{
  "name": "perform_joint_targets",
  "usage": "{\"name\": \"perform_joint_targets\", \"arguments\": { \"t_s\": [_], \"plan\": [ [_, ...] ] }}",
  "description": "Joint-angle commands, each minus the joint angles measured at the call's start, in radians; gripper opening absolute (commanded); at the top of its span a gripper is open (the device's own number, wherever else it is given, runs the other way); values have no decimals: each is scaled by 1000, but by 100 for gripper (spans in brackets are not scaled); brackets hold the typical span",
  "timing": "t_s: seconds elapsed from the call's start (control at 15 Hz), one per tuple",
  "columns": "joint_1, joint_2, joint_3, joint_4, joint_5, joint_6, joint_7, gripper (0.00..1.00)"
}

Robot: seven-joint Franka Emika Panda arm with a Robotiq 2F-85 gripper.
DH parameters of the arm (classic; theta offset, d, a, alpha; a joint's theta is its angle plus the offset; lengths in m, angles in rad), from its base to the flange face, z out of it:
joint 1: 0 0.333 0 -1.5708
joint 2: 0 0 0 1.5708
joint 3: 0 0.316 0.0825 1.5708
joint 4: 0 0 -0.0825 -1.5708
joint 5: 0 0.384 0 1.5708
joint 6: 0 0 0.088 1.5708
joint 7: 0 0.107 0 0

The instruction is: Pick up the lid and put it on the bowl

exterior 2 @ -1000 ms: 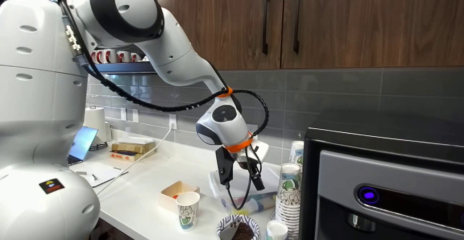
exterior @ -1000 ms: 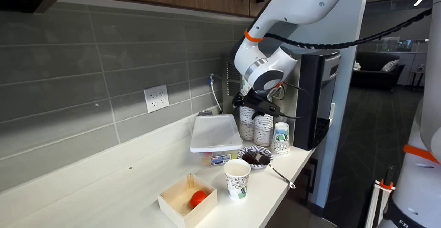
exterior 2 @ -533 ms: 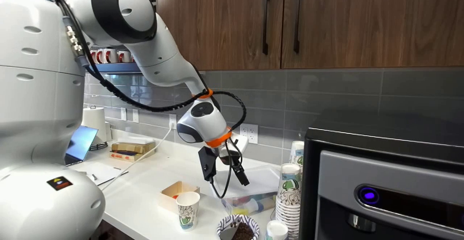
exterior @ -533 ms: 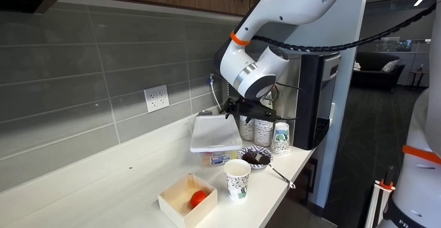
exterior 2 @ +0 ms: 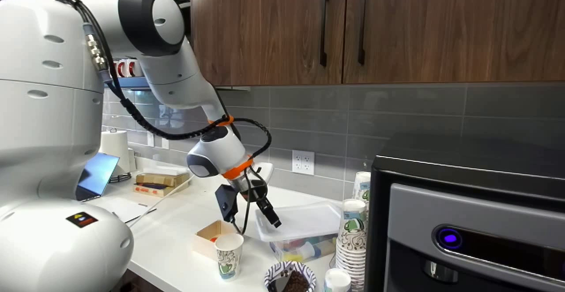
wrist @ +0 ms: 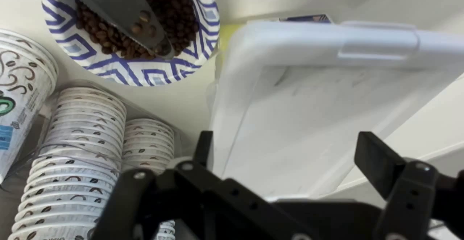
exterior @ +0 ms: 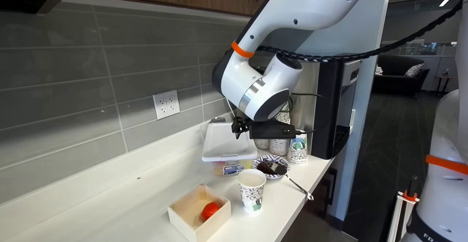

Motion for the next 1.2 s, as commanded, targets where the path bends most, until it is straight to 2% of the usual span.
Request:
{"name": "perform_joint_targets", "arguments": {
  "t_s": [0.0,0.27,0.53,0.73,1.13],
  "plan": [
    [5,38,42,34,173,46,-194,100],
    [-35,106,105,108,385,86,-439,100],
    [-101,154,187,230,575,199,-689,100],
    [-142,174,217,334,640,284,-825,100],
    [-243,267,269,526,765,333,-1074,100]
  ]
}}
